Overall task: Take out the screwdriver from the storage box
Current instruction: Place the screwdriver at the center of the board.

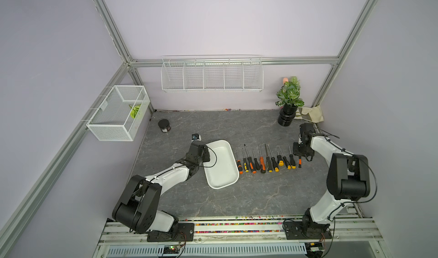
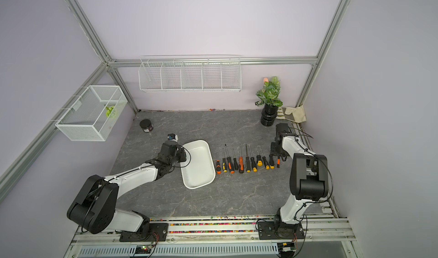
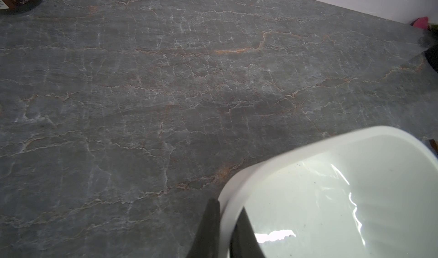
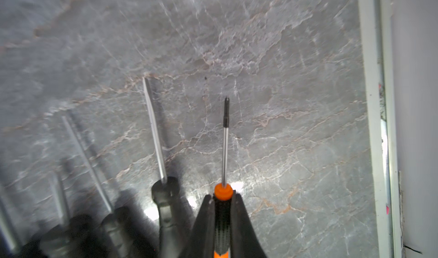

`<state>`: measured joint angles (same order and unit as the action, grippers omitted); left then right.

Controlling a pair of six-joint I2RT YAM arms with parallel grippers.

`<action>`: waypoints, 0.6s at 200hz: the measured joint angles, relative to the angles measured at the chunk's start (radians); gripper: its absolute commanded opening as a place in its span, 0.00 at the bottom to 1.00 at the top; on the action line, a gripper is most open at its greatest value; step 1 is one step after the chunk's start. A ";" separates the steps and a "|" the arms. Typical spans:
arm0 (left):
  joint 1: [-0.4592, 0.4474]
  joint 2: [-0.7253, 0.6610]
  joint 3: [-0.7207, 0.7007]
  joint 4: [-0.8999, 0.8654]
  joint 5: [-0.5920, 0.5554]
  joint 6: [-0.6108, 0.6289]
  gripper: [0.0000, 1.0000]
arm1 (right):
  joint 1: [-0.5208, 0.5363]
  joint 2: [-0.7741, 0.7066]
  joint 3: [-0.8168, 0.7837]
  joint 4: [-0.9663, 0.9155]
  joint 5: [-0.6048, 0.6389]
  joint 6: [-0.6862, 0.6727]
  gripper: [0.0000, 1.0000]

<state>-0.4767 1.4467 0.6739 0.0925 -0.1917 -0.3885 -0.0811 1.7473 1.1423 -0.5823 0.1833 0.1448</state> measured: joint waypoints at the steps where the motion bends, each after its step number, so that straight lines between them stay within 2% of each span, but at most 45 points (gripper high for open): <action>1: 0.000 0.000 0.000 0.000 0.000 0.000 0.00 | 0.000 0.001 0.000 0.000 0.000 0.000 0.00; 120: 0.000 0.000 0.000 0.004 0.003 0.001 0.00 | -0.004 0.127 0.086 -0.008 -0.013 -0.005 0.00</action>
<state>-0.4767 1.4467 0.6739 0.0963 -0.1890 -0.3878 -0.0853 1.8740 1.2285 -0.5903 0.1703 0.1398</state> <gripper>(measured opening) 0.101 0.124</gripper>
